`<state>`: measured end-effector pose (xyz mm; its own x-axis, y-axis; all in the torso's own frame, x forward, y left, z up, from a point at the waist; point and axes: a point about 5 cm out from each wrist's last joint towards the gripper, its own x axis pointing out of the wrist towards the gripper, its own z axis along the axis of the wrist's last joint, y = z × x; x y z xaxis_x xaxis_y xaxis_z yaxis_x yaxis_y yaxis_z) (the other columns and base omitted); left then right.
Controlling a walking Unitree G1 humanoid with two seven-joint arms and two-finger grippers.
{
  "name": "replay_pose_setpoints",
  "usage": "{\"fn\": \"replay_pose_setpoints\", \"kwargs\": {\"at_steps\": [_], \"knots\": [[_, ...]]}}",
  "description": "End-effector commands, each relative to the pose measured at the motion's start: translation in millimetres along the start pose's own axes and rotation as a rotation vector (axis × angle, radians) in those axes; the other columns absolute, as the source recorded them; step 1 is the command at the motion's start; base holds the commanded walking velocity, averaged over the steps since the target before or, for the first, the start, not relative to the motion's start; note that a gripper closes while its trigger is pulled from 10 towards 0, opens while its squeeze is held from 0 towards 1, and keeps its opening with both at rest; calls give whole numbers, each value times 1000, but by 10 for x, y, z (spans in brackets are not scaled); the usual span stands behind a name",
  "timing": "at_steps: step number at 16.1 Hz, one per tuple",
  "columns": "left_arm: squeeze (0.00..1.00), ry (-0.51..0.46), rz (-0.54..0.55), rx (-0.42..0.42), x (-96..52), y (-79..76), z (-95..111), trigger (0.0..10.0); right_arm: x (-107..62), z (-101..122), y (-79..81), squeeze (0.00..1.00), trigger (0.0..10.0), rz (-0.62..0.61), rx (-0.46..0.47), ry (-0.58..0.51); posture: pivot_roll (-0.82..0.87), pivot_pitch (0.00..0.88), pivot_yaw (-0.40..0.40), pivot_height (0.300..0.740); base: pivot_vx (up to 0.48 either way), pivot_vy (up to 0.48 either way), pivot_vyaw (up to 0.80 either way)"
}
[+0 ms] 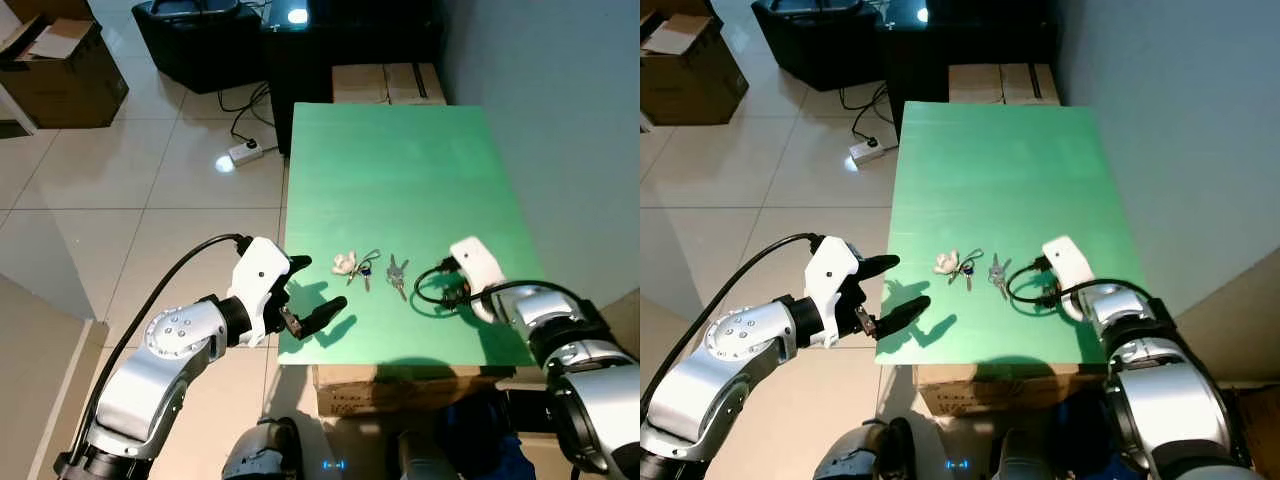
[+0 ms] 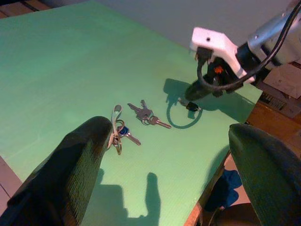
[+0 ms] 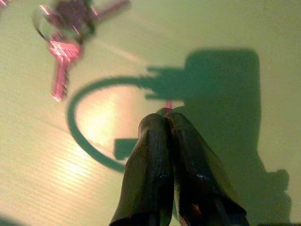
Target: Hang keys on a hook
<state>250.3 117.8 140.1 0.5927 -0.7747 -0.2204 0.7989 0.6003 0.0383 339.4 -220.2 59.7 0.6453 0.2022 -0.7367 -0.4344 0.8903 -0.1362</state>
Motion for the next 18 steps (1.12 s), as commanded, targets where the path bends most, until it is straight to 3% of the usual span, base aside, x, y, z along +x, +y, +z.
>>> {"fn": "replay_pose_setpoints", "kwargs": {"at_steps": [1,2,3,4,9,16,17,18], "knots": [[0,12,-15,15,7,1,0,10000,-20,105,-4,0,667,29,-36,-31,-101,190,58,718,0,0,0],[0,10,-19,17,9,-1,6,10000,-28,119,3,0,10000,55,-117,-24,-103,190,59,718,0,0,0],[0,10,-21,17,12,2,9,10000,-30,113,8,0,10000,70,-119,-14,-103,190,59,718,0,0,0],[0,9,-24,18,12,0,12,10000,-31,101,19,1000,10000,93,-141,-3,-103,190,59,718,0,0,0],[0,5,-48,16,16,-12,37,10000,-32,0,31,1000,10000,128,-259,90,-104,192,61,718,0,0,0],[0,9,-53,17,8,-2,29,10000,-23,-43,43,1000,10000,124,-321,148,-103,193,60,718,0,0,0],[0,10,-54,17,7,0,27,10000,-23,-48,37,961,10000,116,-332,159,-103,193,60,718,0,0,0],[0,10,-55,16,7,4,26,10000,-28,-59,26,106,10000,112,-349,177,-103,193,60,718,0,0,0]]}}
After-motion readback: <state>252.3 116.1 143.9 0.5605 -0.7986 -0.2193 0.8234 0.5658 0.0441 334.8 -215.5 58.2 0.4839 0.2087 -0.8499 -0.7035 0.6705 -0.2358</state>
